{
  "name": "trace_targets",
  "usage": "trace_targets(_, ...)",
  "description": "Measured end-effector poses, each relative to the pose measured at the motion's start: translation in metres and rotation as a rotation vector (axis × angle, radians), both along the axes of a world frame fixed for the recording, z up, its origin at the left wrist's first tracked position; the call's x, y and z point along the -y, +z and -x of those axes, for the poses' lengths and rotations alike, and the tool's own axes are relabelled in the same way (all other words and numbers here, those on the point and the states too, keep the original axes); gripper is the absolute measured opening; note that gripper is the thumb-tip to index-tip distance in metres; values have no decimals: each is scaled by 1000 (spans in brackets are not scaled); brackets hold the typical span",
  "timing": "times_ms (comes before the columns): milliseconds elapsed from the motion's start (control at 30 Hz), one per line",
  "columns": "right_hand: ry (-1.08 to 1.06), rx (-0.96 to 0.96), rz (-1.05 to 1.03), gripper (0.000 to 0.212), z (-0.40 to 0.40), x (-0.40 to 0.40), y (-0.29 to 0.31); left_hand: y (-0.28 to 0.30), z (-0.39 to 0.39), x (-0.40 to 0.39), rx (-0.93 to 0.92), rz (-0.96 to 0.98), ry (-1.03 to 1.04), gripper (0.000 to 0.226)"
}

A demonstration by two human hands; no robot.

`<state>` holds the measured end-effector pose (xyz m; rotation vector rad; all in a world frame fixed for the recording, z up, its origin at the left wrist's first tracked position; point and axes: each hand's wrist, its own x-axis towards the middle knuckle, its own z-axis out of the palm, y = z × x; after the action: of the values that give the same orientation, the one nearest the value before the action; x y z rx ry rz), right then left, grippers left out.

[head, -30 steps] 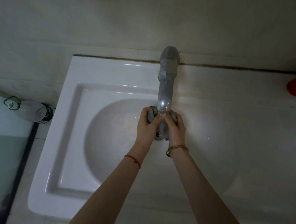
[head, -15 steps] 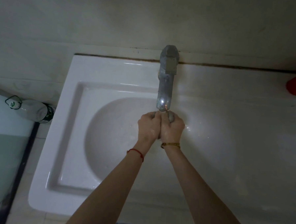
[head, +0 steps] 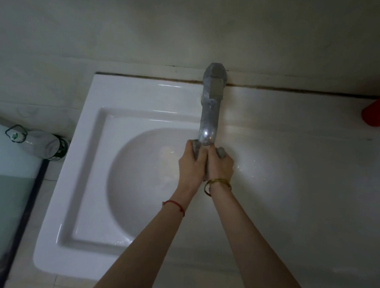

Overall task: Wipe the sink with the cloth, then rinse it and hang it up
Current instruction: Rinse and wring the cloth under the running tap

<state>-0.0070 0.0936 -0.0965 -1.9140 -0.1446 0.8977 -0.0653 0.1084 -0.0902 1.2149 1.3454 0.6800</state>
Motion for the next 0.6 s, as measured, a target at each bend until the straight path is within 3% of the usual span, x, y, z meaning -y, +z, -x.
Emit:
trace_targets(200, -28, 58, -117, 37, 11, -4, 4, 1, 3, -13, -128, 15, 19, 26)
trace_targets(433, 310, 357, -226, 29, 2, 16, 5, 6, 6, -14, -5, 357, 70, 27)
trace_targets(533, 466, 383, -243, 51, -9, 29, 16, 6, 10, -13, 54, 266, 24, 31)
trace_targets(600, 462, 516, -270, 68, -17, 31, 29, 6, 12, -14, 73, 248, 7, 34)
